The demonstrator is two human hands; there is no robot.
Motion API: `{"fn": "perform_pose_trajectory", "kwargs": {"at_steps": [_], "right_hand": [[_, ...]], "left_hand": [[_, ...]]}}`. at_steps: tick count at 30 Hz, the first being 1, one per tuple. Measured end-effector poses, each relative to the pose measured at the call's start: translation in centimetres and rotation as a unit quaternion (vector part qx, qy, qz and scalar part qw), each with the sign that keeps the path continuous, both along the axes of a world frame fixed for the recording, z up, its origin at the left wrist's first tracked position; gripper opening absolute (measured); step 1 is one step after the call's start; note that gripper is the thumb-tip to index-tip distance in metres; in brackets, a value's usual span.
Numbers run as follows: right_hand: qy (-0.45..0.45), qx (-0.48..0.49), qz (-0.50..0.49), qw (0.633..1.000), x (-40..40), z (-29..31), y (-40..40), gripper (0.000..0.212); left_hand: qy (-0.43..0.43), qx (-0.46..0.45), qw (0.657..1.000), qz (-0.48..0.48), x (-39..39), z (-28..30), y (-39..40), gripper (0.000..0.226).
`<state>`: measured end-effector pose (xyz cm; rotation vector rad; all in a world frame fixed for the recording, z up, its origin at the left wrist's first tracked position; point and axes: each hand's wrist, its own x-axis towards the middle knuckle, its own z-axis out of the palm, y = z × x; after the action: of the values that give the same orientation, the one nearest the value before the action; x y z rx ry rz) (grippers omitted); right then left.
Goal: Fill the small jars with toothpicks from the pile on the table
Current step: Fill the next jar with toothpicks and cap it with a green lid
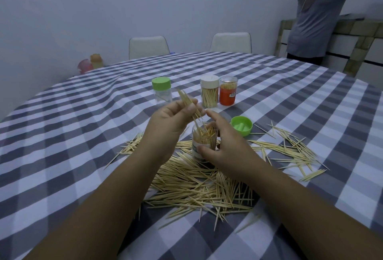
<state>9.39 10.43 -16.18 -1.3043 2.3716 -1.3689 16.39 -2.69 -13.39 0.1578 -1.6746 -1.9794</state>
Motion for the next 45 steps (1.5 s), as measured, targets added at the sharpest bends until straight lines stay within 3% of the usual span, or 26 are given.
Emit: {"fn": "perform_pose_trajectory", "kwargs": {"at_steps": [2, 5, 9, 13, 18, 25, 27, 30, 33, 36, 42, 45], "right_hand": [[-0.003, -0.001, -0.003, 1.0, -0.1, 0.0, 0.0, 0.08], [-0.008, -0.004, -0.009, 1.0, -0.1, 0.0, 0.1, 0.08], [-0.006, -0.007, -0.011, 1.0, -0.1, 0.0, 0.2, 0.081], [-0.003, -0.008, -0.008, 1.0, -0.2, -0.1, 0.1, 0.08], [-0.007, -0.006, -0.001, 1.0, -0.1, 0.0, 0.2, 0.08], [-0.02, 0.012, -0.008, 1.0, -0.2, 0.5, 0.6, 0.084], [-0.038, 0.022, -0.011, 0.999, -0.3, 0.9, 0.9, 0.085], [-0.059, 0.034, -0.016, 0.998, -0.6, 1.4, 1.4, 0.086], [-0.063, 0.052, -0.017, 0.997, -1.0, 1.6, 1.5, 0.087], [-0.056, 0.063, -0.02, 0.996, -1.2, 1.6, 1.5, 0.09], [-0.045, 0.066, -0.02, 0.997, -1.3, 1.6, 1.6, 0.091], [-0.039, 0.067, -0.023, 0.997, -1.3, 1.5, 1.6, 0.091]], "left_hand": [[-0.063, -0.086, 0.994, 0.015, 0.1, -0.3, 0.1, 0.012], [-0.122, -0.139, 0.982, 0.026, 0.3, -0.4, 0.0, 0.011], [-0.147, -0.193, 0.97, 0.034, 0.4, -0.4, 0.0, 0.011], [-0.13, -0.204, 0.97, 0.022, 0.4, -0.2, 0.2, 0.029], [-0.154, -0.306, 0.939, 0.044, 0.0, -0.7, -0.1, 0.016], [-0.15, -0.234, 0.96, 0.034, 0.8, 0.3, -1.8, 0.025], [-0.207, -0.306, 0.929, 0.024, 1.1, 0.2, -2.7, 0.038], [-0.33, -0.45, 0.829, -0.03, 1.5, -0.2, -2.8, 0.067], [-0.382, -0.503, 0.771, -0.076, 1.1, -0.6, -2.4, 0.084], [-0.394, -0.519, 0.755, -0.078, 0.9, -0.8, -2.4, 0.09], [-0.346, -0.522, 0.777, -0.058, 0.6, -0.9, -1.9, 0.076], [-0.315, -0.603, 0.733, -0.014, 0.5, -1.0, -1.3, 0.054]]}}
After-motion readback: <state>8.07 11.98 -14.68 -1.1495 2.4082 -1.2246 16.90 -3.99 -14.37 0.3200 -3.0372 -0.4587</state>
